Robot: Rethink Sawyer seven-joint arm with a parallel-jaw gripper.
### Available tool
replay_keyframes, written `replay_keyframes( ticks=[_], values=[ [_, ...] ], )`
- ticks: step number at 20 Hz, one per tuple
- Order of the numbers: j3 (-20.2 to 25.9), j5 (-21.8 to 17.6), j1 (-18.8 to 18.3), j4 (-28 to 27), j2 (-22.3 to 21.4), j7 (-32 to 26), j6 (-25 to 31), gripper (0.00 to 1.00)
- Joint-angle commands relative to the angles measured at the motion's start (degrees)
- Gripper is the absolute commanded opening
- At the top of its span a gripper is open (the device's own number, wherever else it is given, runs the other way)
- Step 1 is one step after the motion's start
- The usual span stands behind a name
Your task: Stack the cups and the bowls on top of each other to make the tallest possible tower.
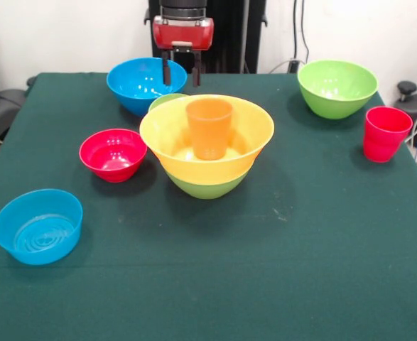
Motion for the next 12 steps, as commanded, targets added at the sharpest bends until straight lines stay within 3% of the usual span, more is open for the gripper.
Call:
replay_keyframes(
  ticks=[1, 4, 9, 12],
  values=[
    [5.19, 0.64, -1.31, -3.62, -2.70, 2.14, 6.57, 1.00],
    [5.73, 0.25, -2.15, -3.39, -2.40, 1.19, 8.22, 1.00],
    [8.18, 0.13, -5.89, -3.78, 5.17, 2.85, 6.93, 1.00],
    [6.28, 0.39, -4.66, -3.78, 6.58, 3.30, 5.61, 1.00]
  ],
)
